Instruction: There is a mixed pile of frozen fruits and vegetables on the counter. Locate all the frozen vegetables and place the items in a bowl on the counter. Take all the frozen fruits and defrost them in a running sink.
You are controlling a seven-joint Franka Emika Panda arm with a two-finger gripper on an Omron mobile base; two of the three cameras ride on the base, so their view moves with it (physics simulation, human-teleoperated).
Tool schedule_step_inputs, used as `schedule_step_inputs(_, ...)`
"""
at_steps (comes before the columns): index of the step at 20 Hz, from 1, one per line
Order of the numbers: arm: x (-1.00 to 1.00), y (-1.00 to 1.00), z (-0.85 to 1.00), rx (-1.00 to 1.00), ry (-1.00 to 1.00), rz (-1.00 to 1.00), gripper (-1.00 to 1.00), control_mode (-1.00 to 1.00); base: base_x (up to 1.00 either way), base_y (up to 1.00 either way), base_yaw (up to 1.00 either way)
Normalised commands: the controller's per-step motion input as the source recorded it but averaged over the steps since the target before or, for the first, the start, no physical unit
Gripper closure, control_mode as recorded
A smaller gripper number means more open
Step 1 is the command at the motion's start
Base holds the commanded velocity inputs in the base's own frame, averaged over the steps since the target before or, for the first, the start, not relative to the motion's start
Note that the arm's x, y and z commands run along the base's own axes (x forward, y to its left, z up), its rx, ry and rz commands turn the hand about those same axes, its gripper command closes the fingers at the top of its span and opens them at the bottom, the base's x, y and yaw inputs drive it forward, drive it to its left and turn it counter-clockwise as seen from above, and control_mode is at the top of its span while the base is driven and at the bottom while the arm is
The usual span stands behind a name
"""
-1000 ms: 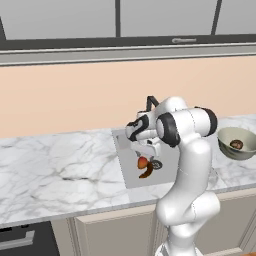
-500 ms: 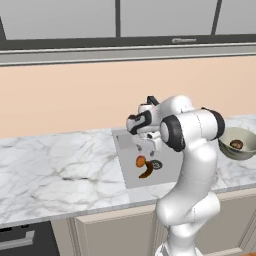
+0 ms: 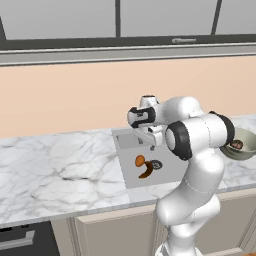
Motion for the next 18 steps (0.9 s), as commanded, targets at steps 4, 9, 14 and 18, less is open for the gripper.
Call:
schedule_step_inputs(4, -0.11, 0.16, 0.40, -0.01, -0.02, 0.01, -1.00, -1.00, 0.00, 0.00, 0.00)
schedule_step_inputs(9, -0.18, 0.09, 0.36, -0.01, -0.04, 0.08, -1.00, -1.00, 0.00, 0.00, 0.00)
schedule_step_inputs(14, -0.15, 0.07, 0.31, 0.00, -0.05, 0.16, -1.00, -1.00, 0.00, 0.00, 0.00)
schedule_step_inputs(18, -0.19, 0.09, 0.25, 0.00, -0.09, 0.13, -1.00, -1.00, 0.00, 0.00, 0.00)
